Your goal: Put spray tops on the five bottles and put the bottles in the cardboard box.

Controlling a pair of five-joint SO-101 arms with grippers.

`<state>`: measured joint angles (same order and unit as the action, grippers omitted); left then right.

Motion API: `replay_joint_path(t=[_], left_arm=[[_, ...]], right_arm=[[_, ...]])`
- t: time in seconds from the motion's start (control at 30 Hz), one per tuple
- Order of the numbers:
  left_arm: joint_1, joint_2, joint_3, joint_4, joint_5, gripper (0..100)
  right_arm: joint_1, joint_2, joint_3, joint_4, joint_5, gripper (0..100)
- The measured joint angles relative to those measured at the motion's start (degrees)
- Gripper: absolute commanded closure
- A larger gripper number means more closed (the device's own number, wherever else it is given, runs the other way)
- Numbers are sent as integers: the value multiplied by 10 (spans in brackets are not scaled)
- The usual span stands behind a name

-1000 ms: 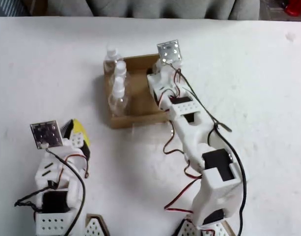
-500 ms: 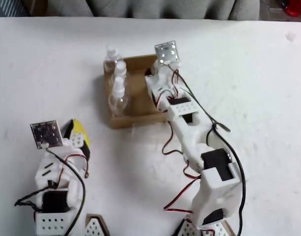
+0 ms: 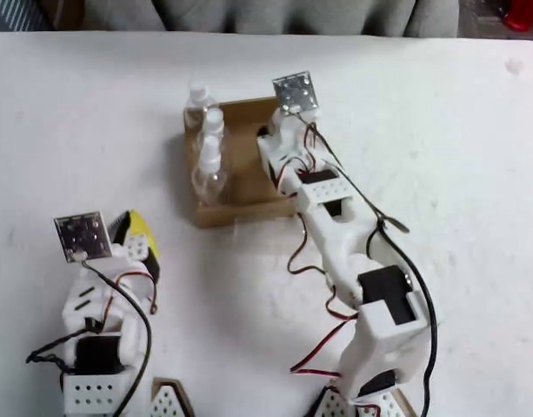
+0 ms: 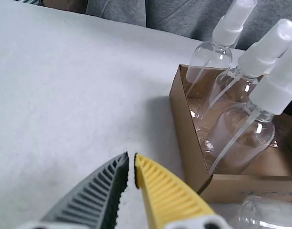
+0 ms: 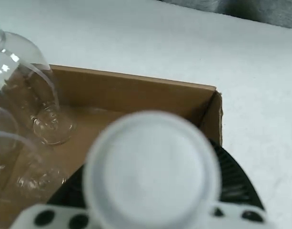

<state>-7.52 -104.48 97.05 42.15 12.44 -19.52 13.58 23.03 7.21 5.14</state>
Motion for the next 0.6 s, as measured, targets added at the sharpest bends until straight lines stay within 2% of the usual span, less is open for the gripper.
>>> replay_joint_path(t=[0.23, 0.37, 0.6], left_arm=[[0, 0, 0, 0, 0, 980], [0, 0, 0, 0, 0, 980], [0, 0, 0, 0, 0, 980]], right_arm=[[-1, -6, -6, 28, -2, 832], [4, -6, -6, 29, -49, 831], [3, -16, -6, 45, -64, 825]])
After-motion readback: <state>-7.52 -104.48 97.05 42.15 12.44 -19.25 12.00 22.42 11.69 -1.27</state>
